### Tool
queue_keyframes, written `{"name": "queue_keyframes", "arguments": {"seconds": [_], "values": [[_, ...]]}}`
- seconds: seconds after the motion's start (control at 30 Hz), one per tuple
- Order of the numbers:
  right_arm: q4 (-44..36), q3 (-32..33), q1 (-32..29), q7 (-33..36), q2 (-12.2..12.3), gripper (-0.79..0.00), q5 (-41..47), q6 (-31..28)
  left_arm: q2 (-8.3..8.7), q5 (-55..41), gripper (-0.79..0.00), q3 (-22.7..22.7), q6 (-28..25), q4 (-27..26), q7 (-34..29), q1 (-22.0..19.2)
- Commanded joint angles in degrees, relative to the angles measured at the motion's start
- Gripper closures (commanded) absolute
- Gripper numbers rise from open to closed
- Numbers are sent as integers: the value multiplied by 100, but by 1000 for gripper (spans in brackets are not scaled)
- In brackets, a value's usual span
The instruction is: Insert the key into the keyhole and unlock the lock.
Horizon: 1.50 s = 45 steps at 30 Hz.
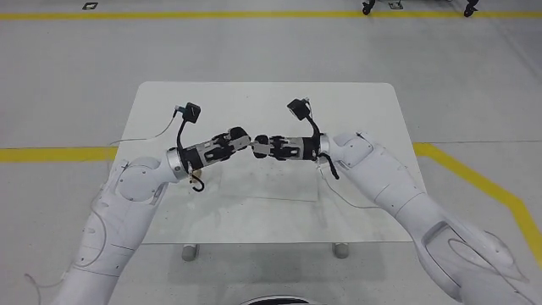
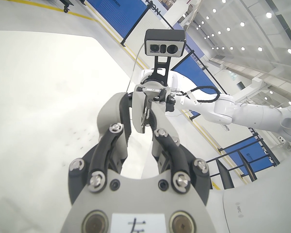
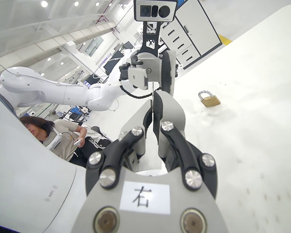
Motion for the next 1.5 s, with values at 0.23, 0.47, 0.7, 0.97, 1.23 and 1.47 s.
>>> {"name": "queue_keyframes", "arguments": {"seconds": [0.23, 0.47, 0.7, 0.97, 1.23, 1.47], "values": [[115, 540, -76, -1, 116, 0, -18, 0, 210, 1508, -785, -1002, -266, -520, 558, 649], [115, 540, -76, -1, 116, 0, -18, 0, 428, 4491, -785, -2622, 187, -2402, 977, 2414], [115, 540, -76, -1, 116, 0, -18, 0, 435, 6962, -785, -2261, 849, -2941, 993, 2983], [115, 540, -76, -1, 116, 0, -18, 0, 363, 7327, -520, -1247, 972, -1961, 675, 1956], [115, 540, -76, -1, 116, 0, -18, 0, 357, 7226, -351, -1024, 866, -1738, 131, 1696], [115, 540, -76, -1, 116, 0, -18, 0, 348, 7274, -311, -858, 916, -1566, -43, 1534]]}}
